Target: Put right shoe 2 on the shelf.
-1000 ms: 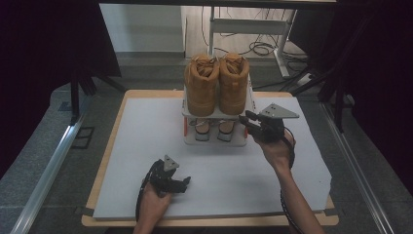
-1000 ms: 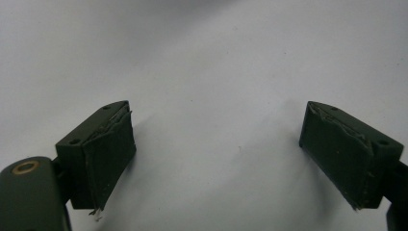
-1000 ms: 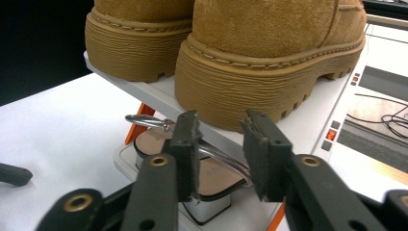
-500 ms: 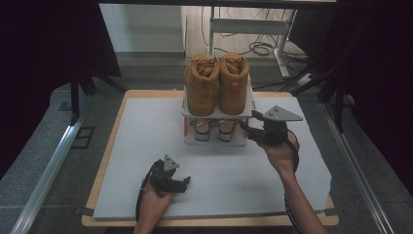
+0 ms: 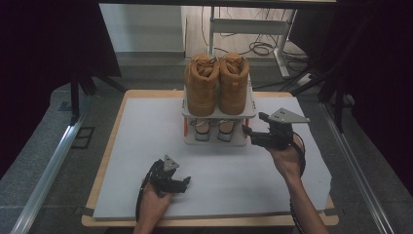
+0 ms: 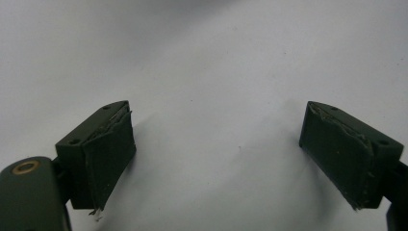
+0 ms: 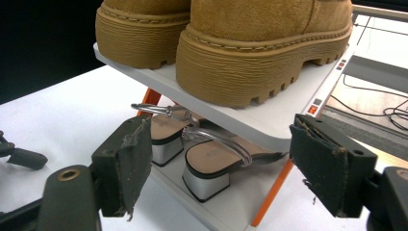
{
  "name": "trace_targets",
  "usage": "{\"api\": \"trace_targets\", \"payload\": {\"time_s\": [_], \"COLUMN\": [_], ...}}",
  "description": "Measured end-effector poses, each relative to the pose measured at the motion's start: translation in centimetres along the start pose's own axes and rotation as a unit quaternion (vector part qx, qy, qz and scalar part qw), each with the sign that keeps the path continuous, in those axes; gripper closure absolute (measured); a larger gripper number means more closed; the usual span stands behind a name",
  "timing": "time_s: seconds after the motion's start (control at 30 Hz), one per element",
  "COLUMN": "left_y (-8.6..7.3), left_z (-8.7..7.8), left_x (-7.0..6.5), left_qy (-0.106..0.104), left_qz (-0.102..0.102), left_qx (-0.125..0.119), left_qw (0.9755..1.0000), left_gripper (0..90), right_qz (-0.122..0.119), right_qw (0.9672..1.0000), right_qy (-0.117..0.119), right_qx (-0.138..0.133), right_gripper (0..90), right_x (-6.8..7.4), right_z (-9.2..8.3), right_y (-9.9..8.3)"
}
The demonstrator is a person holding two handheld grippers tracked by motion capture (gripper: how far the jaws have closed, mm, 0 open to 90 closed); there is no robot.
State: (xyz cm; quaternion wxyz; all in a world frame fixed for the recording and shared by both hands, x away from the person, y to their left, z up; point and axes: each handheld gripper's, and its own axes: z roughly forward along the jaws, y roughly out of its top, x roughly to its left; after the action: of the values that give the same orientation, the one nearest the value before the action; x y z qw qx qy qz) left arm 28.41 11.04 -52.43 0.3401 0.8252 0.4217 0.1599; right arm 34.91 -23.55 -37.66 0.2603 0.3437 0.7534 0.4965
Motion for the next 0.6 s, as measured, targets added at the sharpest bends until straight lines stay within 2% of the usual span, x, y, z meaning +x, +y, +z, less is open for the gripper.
{"api": "trace_targets", "payload": {"time_s": [0.23, 0.6], "left_y": [0.0, 0.0], "left_z": [0.0, 0.0], "left_x": [0.0, 0.0], "left_qy": [0.0, 0.0], "left_qz": [0.0, 0.0], "left_qx": [0.0, 0.0], "left_qw": [1.0, 1.0], "left_gripper": [11.8, 11.8], "right_qz": [0.003, 0.006], "right_qw": [0.9999, 0.9997], "right_qy": [-0.004, -0.004], "right_qx": [0.011, 0.024], "right_gripper": [16.6, 14.2], "right_x": [-0.4, -0.9], "right_z": [-0.5, -1.3], "right_y": [-0.7, -2.0]}}
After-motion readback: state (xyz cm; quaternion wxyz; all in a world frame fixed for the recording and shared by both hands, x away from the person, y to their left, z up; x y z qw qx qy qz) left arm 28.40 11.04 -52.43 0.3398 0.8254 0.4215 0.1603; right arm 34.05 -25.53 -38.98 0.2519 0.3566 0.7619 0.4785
